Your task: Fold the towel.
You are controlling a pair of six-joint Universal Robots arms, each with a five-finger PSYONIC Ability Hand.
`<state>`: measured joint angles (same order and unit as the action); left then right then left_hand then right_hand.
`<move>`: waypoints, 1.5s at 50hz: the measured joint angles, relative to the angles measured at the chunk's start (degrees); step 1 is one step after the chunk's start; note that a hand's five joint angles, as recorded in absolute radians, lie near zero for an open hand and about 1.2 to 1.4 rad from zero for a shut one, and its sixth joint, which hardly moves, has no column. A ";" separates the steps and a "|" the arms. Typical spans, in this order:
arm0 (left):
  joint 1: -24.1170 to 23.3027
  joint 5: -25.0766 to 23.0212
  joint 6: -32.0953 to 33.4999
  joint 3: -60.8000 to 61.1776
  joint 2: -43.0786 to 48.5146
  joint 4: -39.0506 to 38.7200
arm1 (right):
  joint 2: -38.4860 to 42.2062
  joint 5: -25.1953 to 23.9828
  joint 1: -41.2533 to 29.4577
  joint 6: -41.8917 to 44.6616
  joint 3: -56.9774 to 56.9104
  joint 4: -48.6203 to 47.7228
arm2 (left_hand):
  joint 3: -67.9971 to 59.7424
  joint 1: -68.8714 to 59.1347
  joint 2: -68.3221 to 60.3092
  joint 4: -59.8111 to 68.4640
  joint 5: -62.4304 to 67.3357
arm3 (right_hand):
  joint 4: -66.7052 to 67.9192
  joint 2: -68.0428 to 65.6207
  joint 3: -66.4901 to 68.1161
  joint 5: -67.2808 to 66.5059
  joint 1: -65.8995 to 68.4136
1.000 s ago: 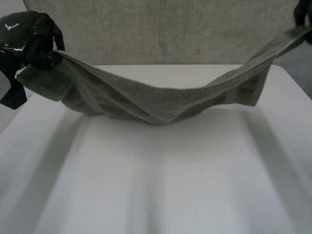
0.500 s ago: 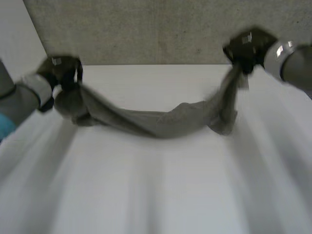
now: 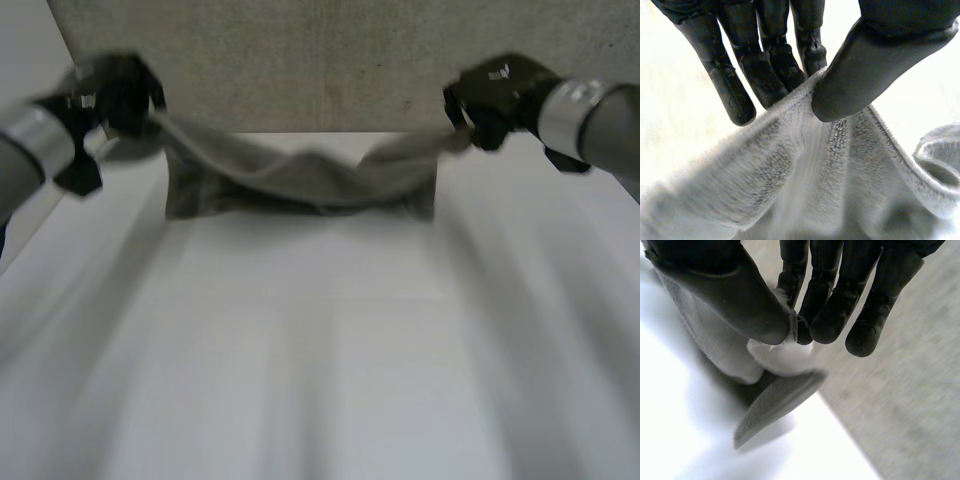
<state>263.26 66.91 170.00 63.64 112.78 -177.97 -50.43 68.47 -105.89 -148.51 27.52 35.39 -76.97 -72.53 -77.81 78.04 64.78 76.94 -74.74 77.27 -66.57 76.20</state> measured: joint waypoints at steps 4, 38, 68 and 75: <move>2.50 -2.81 3.89 11.30 -4.21 1.26 | -7.84 -3.99 4.34 2.14 15.12 -1.70 | 0.00 0.00 0.00 0.00 0.00 | 0.00 0.00 0.00 0.00 0.00; 5.70 -5.25 2.93 27.52 -21.29 -6.01 | -29.53 -5.73 13.93 -3.13 35.00 -10.33 | 0.00 0.00 0.00 0.01 0.00 | 0.00 0.00 0.03 0.00 0.00; 5.55 -5.79 -2.32 20.23 -16.19 2.18 | -24.69 -11.01 18.76 -8.05 25.99 -4.74 | 0.00 0.00 0.00 0.01 0.00 | 0.00 0.00 0.05 0.00 0.01; 4.33 -5.21 -1.17 12.49 -4.20 1.08 | -15.53 -8.73 15.89 -4.77 20.61 -4.89 | 0.00 0.00 0.00 0.02 0.00 | 0.00 0.00 0.05 0.00 0.01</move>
<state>267.59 61.70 168.83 76.12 108.59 -176.90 -65.96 59.74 -90.00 -153.29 48.12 30.49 -76.97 -72.53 -77.81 78.06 64.78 76.94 -74.75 77.31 -66.57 76.21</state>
